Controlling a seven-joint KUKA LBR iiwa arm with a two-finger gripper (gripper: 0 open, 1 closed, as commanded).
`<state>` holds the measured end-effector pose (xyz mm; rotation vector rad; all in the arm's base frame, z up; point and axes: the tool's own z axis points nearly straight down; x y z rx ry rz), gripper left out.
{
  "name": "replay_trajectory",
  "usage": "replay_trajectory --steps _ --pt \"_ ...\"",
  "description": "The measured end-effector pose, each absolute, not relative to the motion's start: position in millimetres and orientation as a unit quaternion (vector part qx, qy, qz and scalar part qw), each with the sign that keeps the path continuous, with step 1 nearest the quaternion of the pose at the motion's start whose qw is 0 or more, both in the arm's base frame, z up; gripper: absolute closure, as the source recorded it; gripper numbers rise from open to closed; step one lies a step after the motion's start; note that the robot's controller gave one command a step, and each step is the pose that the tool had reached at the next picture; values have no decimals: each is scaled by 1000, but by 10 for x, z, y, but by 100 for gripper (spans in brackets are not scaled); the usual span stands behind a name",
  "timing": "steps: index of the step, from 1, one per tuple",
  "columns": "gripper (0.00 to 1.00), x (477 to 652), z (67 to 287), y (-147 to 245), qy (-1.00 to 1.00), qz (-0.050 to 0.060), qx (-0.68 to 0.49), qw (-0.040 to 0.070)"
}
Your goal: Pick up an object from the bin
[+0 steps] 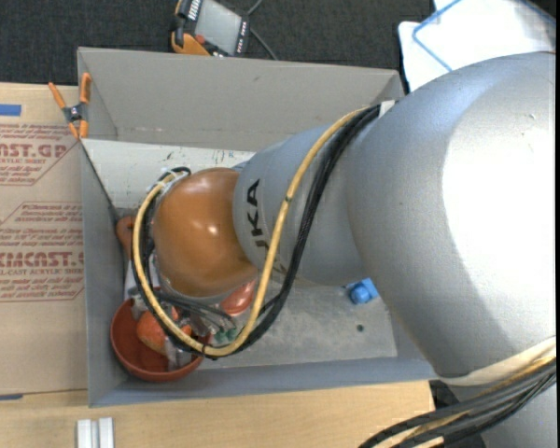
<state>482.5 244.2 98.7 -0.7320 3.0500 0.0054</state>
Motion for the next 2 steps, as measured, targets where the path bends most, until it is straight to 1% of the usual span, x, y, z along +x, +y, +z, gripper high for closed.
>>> replay_trajectory --steps 1,2 --pt "0 5085 772 2486 975 0 -222 4" --pt "100 5165 787 2482 913 0 -408 7"
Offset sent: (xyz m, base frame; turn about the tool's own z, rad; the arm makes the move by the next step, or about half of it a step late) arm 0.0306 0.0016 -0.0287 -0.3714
